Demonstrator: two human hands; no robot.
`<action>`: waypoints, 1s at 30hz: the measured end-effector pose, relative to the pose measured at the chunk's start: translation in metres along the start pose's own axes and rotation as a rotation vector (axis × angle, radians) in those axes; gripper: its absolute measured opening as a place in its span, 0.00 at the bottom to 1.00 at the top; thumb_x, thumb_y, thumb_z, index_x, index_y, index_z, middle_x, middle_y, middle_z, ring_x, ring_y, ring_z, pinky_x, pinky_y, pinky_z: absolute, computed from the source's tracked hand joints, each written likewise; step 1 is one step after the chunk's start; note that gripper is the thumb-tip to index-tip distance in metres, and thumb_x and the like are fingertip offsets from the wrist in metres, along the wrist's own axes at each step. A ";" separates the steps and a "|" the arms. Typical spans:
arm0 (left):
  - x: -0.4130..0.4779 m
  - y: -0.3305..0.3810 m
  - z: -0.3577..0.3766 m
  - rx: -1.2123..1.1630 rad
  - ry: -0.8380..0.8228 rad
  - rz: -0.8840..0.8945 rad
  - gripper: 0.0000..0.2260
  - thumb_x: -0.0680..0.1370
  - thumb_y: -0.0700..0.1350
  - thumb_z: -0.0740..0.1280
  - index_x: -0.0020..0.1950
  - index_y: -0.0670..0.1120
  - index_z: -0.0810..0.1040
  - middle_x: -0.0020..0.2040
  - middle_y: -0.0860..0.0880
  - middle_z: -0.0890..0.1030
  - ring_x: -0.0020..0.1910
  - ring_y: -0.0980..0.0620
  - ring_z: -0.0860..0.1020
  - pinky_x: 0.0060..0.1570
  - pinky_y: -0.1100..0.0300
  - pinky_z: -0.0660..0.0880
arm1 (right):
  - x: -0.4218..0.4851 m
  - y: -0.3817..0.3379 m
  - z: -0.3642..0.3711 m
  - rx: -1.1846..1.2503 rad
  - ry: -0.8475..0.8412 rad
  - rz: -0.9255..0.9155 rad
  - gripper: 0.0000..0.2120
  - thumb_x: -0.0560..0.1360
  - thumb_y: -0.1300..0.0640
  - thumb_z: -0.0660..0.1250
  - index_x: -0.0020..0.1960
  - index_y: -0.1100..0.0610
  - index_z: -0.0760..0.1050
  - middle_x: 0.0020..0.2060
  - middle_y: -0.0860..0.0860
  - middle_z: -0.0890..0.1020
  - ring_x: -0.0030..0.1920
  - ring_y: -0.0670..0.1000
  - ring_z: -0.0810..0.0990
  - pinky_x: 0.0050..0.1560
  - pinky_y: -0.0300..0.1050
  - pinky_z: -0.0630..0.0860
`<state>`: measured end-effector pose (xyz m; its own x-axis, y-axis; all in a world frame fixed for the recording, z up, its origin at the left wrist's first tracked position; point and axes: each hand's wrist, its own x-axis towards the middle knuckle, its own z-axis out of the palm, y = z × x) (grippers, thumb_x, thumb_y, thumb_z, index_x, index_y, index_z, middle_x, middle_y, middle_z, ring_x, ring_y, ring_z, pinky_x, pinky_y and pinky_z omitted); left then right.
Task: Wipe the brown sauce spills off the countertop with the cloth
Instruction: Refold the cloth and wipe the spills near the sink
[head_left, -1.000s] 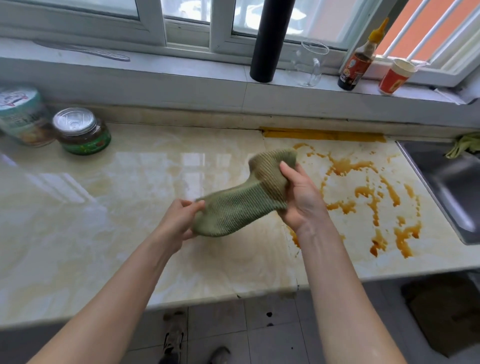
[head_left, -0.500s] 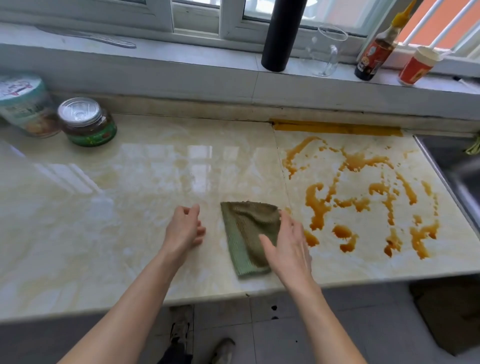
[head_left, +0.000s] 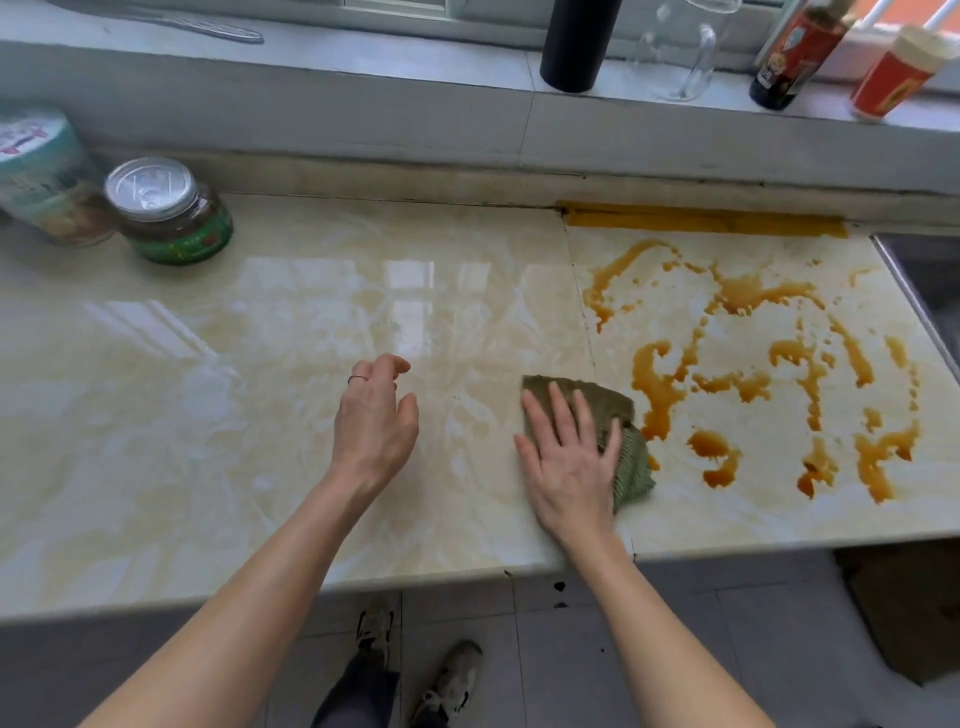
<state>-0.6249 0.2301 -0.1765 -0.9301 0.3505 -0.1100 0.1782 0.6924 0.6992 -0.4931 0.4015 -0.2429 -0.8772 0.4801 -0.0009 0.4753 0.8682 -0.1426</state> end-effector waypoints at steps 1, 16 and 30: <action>0.001 -0.002 -0.001 0.014 0.008 0.004 0.15 0.77 0.37 0.61 0.63 0.43 0.71 0.61 0.42 0.72 0.56 0.45 0.76 0.55 0.49 0.75 | -0.005 -0.007 0.000 0.019 0.032 0.071 0.27 0.80 0.38 0.42 0.77 0.42 0.55 0.78 0.47 0.55 0.78 0.52 0.51 0.73 0.66 0.42; 0.005 0.013 0.030 0.208 -0.233 0.120 0.30 0.75 0.32 0.54 0.77 0.48 0.56 0.78 0.47 0.53 0.75 0.46 0.59 0.69 0.51 0.65 | -0.044 -0.045 0.005 0.035 0.073 -0.002 0.29 0.76 0.49 0.54 0.77 0.48 0.60 0.77 0.47 0.59 0.78 0.53 0.54 0.72 0.68 0.50; -0.010 0.001 0.047 0.460 -0.256 0.217 0.31 0.78 0.36 0.55 0.78 0.41 0.45 0.79 0.43 0.44 0.78 0.47 0.46 0.75 0.57 0.46 | -0.040 -0.020 0.003 0.032 0.035 -0.081 0.29 0.76 0.48 0.52 0.77 0.45 0.57 0.78 0.46 0.57 0.78 0.52 0.53 0.73 0.67 0.48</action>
<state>-0.6002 0.2566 -0.2081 -0.7593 0.6174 -0.2057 0.5316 0.7707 0.3513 -0.4676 0.3643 -0.2426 -0.9097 0.4127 0.0460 0.3997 0.9003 -0.1722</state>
